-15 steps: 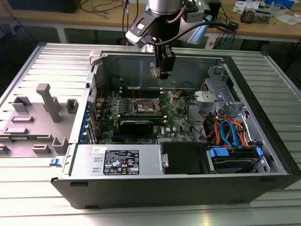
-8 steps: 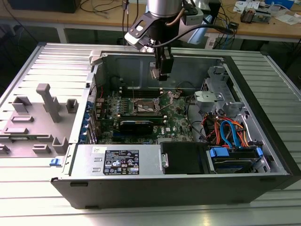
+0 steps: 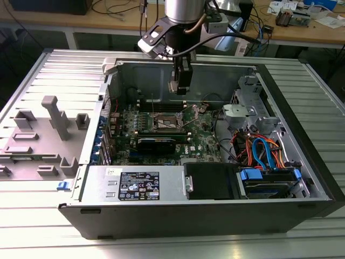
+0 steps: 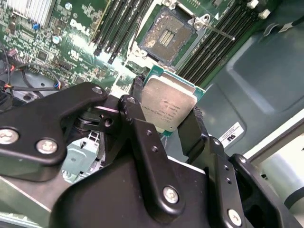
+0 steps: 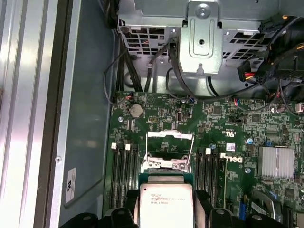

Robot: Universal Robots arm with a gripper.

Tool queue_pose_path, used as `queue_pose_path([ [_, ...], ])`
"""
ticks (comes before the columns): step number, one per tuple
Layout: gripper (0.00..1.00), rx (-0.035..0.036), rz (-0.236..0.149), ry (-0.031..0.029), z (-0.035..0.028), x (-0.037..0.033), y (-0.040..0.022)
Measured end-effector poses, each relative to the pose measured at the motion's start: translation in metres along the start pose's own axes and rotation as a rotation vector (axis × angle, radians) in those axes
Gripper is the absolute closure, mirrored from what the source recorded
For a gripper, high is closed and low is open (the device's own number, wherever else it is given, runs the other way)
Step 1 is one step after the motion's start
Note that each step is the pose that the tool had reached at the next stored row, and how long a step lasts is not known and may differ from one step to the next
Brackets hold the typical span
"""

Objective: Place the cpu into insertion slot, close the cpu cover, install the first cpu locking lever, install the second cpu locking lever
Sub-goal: 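Place the cpu into insertion slot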

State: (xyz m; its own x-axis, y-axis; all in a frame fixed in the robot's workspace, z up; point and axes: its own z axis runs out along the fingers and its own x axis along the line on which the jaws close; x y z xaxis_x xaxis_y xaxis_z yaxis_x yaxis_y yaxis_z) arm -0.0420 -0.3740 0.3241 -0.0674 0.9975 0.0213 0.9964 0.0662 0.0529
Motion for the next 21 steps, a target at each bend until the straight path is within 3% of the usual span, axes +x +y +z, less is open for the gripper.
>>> queue_pose_path([
  [14,0.46,-0.0001,0.001,0.0002,0.0008,0.0000,-0.0001],
  [21,0.46,0.0027,0.012,-0.0003,0.0062,-0.0001,-0.0004],
])
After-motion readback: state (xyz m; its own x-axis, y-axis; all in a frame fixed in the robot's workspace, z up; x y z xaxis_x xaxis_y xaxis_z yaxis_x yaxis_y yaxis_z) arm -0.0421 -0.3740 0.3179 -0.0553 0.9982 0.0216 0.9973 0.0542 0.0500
